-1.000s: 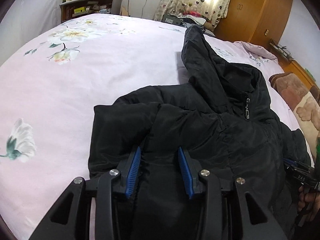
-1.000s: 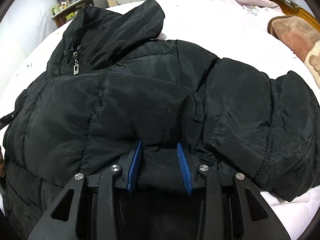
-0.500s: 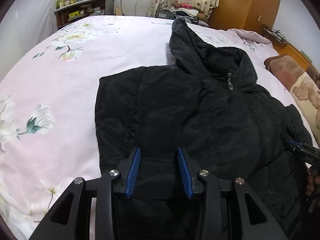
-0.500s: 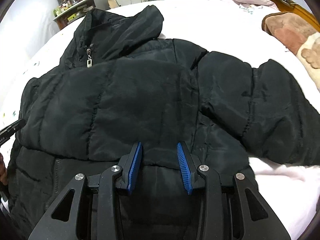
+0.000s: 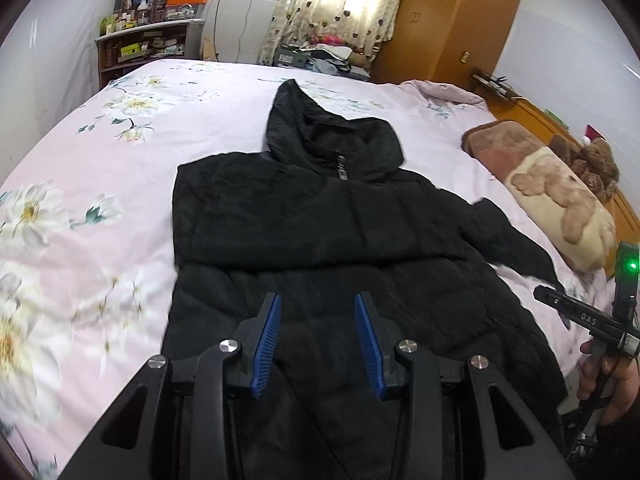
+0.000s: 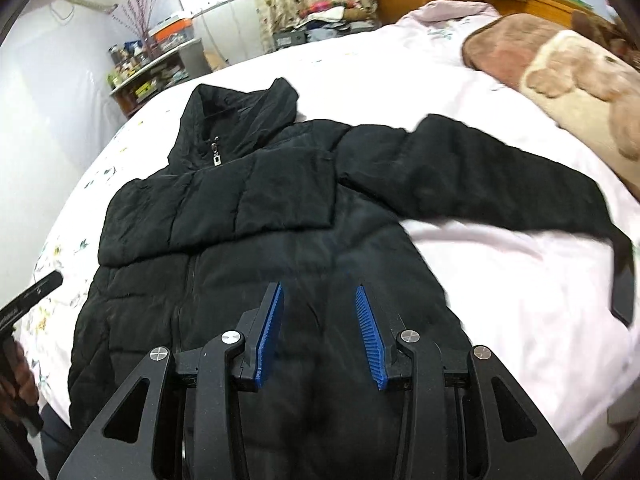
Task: Fold large clothes
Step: 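Grasp the other sleeve with the right gripper and fold it across the body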
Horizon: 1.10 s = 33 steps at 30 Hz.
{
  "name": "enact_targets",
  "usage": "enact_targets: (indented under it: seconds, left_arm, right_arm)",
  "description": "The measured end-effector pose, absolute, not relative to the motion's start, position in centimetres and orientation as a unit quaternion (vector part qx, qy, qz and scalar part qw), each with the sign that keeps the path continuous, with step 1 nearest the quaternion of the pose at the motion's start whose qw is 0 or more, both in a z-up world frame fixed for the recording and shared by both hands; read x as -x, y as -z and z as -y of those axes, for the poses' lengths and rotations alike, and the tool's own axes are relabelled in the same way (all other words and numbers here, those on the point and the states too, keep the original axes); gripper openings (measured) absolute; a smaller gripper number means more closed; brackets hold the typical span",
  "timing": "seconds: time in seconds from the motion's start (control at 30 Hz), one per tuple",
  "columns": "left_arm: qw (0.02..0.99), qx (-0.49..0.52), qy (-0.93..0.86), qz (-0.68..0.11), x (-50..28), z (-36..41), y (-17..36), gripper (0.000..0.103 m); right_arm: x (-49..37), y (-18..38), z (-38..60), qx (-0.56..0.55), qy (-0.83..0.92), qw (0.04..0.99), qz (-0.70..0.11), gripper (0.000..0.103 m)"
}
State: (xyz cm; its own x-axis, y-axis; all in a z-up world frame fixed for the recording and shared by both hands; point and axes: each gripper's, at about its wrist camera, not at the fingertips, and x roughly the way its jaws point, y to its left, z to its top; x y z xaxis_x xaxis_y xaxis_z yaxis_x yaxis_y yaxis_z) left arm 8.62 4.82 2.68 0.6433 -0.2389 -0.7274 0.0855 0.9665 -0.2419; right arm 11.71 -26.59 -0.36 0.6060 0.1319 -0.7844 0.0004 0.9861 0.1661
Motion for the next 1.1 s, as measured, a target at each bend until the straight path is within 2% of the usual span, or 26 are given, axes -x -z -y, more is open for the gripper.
enact_targets:
  seconds: [0.3,0.37,0.43,0.5,0.63,1.1]
  left_arm:
    - [0.903,0.081,0.117,-0.405,-6.1,-1.1,-5.0,0.04]
    - [0.904,0.079,0.119,-0.404,-6.5,-0.3,-5.3,0.04]
    - [0.906,0.074,0.12,-0.4,-6.9,0.6,-5.6,0.041]
    - [0.908,0.067,0.118,-0.397,-7.8,1.3,-5.8,0.049]
    - [0.911,0.056,0.115,-0.393,-10.0,2.7,-5.5,0.055]
    - [0.911,0.019,0.091,-0.403,-20.3,3.5,0.1,0.056]
  right_arm:
    - [-6.9,-2.3,29.4,-0.097,-0.001,0.905,-0.414,0.041]
    - [-6.6,-2.6,30.3,-0.105,0.002,0.907,-0.408,0.057]
    - [-6.6,-2.8,31.3,-0.11,0.009,0.908,-0.403,0.06]
    - [-7.1,-2.7,32.4,-0.113,0.018,0.909,-0.401,0.06]
    - [-8.2,-1.8,35.2,-0.129,0.036,0.905,-0.403,0.06]
    - [-16.1,6.2,49.0,-0.235,0.139,0.863,-0.426,0.06]
